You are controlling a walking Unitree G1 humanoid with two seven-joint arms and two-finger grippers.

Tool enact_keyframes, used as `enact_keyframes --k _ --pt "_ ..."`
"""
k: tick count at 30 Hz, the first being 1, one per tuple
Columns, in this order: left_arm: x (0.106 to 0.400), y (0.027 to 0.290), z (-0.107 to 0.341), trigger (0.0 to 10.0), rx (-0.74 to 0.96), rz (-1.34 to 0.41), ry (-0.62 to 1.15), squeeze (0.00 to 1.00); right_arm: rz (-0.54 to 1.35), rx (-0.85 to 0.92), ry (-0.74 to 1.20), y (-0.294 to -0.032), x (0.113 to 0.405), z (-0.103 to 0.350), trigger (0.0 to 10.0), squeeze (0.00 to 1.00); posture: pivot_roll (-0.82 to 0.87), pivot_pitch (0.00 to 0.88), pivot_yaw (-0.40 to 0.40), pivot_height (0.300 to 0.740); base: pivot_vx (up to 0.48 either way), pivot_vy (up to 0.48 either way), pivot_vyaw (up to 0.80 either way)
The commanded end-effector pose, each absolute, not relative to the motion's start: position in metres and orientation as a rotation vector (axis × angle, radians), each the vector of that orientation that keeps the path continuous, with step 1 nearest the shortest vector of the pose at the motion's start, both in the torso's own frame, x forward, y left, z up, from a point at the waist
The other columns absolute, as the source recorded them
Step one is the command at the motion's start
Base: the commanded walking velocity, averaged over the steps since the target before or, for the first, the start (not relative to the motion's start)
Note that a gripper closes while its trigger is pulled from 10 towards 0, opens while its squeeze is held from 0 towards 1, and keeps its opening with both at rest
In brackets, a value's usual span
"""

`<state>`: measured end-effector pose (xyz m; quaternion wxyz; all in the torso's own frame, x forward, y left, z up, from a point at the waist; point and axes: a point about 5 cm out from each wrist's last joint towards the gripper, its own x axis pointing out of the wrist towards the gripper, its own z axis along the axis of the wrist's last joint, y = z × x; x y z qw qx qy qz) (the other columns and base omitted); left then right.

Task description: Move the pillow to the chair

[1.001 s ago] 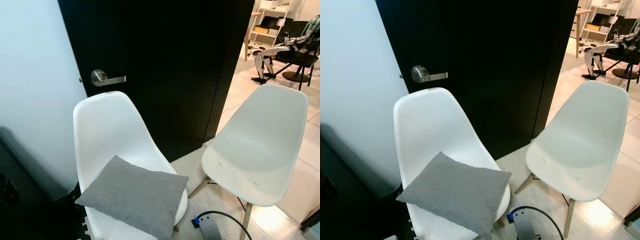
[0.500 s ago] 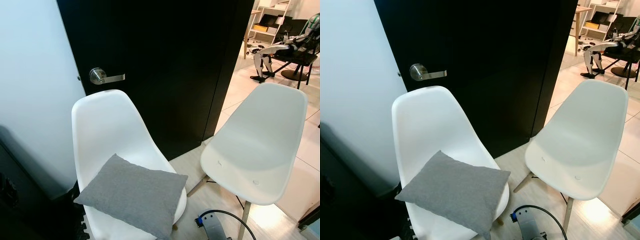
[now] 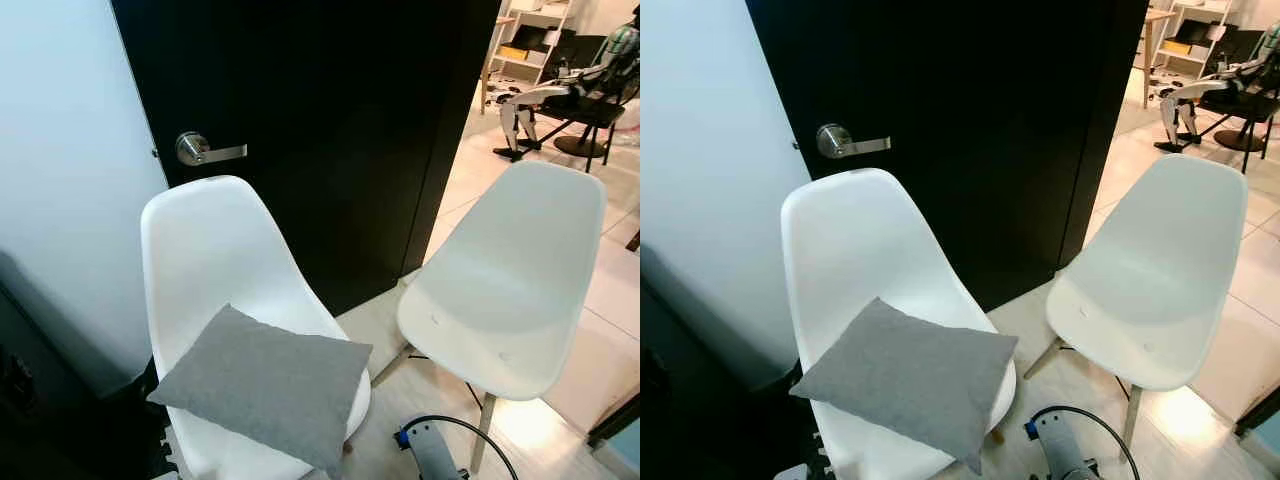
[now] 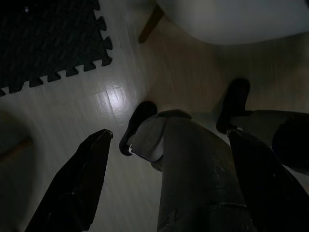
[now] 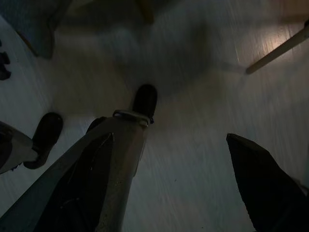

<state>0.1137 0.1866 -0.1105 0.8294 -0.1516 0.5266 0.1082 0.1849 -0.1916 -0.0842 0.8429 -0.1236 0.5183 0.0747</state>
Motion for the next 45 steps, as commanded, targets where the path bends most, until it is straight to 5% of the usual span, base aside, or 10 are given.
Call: enact_keyframes --k 1,45 --pt "0.1092 0.1845 -0.1122 10.0 -0.311 0.219 1.144 0.0 0.164 -0.274 1.092 -0.1913 0.1848 -0.0843 10.0 0.0 -0.03 0.0 -0.05 0.74 -0.307 0.0 0.0" --pt "0.1047 0.1826 -0.1136 10.0 -0.307 0.21 1.16 0.0 0.183 -0.277 1.098 -0.1854 0.1832 -0.0859 10.0 0.0 -0.02 0.0 -0.045 0.74 -0.392 0.0 0.0"
